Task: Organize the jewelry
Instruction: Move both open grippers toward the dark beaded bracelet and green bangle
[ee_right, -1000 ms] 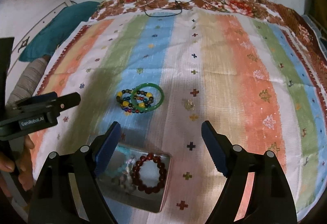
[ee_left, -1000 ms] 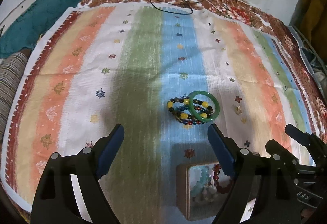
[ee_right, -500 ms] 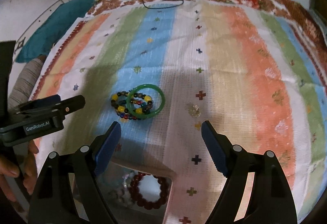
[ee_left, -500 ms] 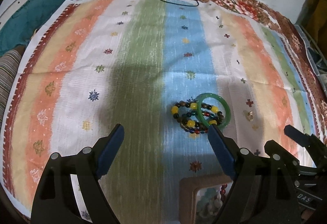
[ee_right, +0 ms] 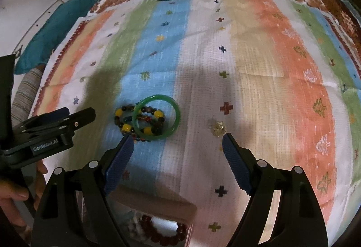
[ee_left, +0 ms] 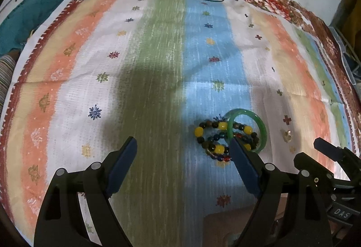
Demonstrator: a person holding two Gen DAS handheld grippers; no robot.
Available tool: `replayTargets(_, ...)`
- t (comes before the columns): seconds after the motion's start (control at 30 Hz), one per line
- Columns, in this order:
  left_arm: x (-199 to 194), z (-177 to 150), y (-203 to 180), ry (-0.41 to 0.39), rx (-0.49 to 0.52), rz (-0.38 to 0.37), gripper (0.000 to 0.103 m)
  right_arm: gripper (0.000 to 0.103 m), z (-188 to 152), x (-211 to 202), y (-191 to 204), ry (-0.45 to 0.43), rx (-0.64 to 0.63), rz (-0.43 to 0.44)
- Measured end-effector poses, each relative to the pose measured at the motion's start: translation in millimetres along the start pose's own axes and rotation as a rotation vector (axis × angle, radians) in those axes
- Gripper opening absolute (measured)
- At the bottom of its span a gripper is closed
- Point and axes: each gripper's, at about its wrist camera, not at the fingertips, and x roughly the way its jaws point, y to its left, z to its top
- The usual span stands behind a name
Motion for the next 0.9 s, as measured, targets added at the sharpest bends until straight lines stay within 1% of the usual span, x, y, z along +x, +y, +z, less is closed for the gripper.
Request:
replayTargets(0.2, 12.1, 3.9, -1.7, 0.010, 0.016, 0.008, 0.083, 0.081, 7.3, 13.2, -1.3, 0.014, -0.009, -0.014)
replayTargets(0.3, 16.4, 6.9, -2.8, 0.009, 0.026, -0.005, 0.083, 0.081, 12.3, 16.9, 0.1, 0.010, -0.024, -0.017)
replayTargets(0.43, 22.5, 10.3, -2.5, 0.004, 0.038, -0.004, 0.083, 0.081, 17.5, 24.4, -1.0, 0.015, -0.029, -0.028)
replayTargets(0.6, 34.7, 12.5, 0.3, 0.026, 0.041, 0.006, 0.082, 0.081, 21.4, 39.2, -2.2, 0.040, -0.044, -0.040)
replayTargets(0.7, 42.8, 12.4, -2.2, 0.043, 0.061, 0.011, 0.081, 0.080, 24.0, 45.2, -2.0, 0.052, -0.052, -0.039)
replayTargets(0.73, 44.5, 12.7, -2.8, 0.044, 0.066, 0.016, 0.081, 0.076, 24.7, 46.9, -1.6, 0.056, -0.054, -0.038)
replayTargets(0.8, 47.0, 13.8, -2.9, 0.046, 0.068, 0.019, 0.081, 0.071, 26.8, 50.9, -0.5, 0.067, -0.065, -0.042)
replayTargets(0.9, 51.0, 15.9, -3.0, 0.053, 0.069, 0.022, 0.081, 0.070, 29.5, 55.7, 1.1, 0.077, -0.079, -0.049)
